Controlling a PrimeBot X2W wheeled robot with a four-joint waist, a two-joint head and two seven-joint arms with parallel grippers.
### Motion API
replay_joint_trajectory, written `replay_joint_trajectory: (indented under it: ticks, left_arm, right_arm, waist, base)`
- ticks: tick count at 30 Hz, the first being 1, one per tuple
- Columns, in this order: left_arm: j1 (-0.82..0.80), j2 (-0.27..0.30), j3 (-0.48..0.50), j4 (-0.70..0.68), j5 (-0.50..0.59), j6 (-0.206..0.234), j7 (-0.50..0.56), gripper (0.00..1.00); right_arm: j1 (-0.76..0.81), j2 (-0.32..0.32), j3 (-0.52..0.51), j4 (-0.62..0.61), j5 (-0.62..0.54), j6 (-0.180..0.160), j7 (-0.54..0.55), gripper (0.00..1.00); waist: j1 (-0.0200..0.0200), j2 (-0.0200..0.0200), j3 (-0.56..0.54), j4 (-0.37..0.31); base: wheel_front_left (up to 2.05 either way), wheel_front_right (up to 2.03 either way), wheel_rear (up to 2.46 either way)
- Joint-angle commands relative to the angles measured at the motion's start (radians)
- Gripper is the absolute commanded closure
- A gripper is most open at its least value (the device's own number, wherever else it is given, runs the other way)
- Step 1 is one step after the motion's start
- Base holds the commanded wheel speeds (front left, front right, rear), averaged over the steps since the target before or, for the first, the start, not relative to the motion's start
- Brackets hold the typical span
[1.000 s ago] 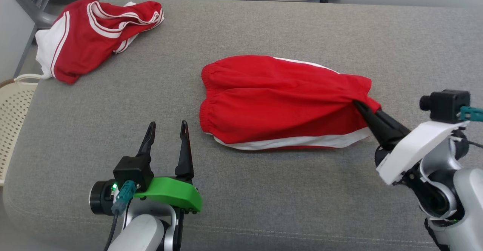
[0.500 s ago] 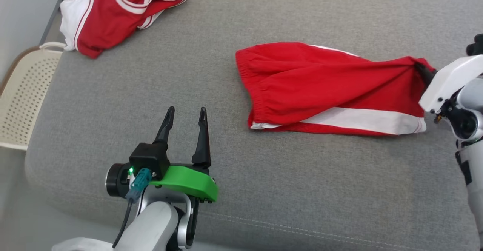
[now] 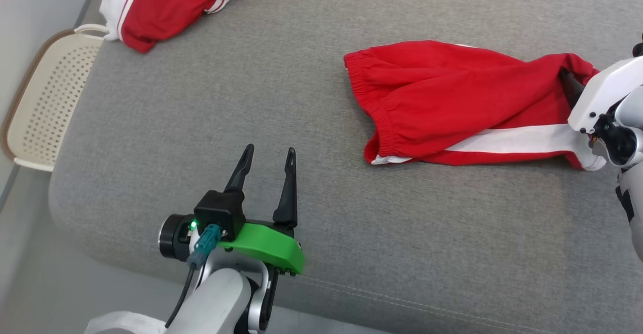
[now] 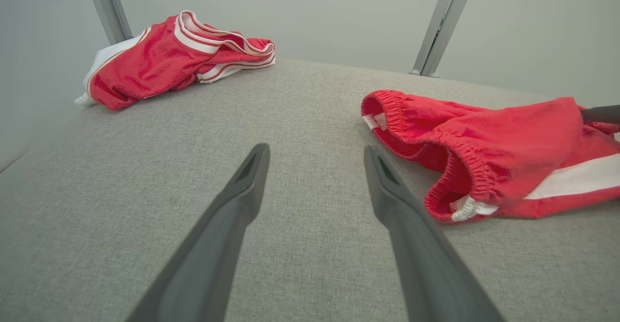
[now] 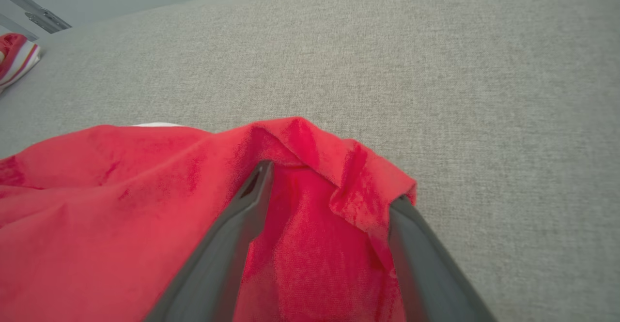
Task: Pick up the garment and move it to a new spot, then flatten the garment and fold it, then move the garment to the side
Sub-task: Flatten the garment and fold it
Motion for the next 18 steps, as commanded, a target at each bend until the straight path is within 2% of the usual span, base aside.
replay_joint_trajectory:
  ticks: [1,7,12,18]
  left_arm:
    - [-0.006,0.004,-0.006,0.002,0.005,-0.009,-0.004,0.00]
    - [0.007,0.018,-0.037,0.022,-0.001,-0.043,0.018,0.00]
    - [0.005,0.022,-0.057,0.072,-0.019,-0.076,0.043,0.00]
    - [-0.020,0.025,-0.052,0.152,-0.034,-0.096,0.049,0.00]
  right_arm:
    - [0.020,-0.020,0.032,-0.015,0.029,0.000,-0.019,0.00]
    - [0.088,-0.057,0.156,-0.114,0.164,0.000,-0.059,0.00]
    - [0.196,-0.105,0.248,-0.264,0.276,0.000,-0.119,0.00]
    - [0.333,-0.148,0.307,-0.415,0.332,0.000,-0.215,0.00]
  waist:
    - [-0.0001,0.0000,-0.029,-0.053]
    - [-0.0001,0.0000,-0.064,-0.158]
    - [-0.0001,0.0000,-0.090,-0.237]
    - [-0.0001,0.0000,-0.102,-0.309]
  base:
    - [0.00,0.00,0.00]
    - [0.00,0.00,0.00]
    - [0.00,0.00,0.00]
    - [0.00,0.00,0.00]
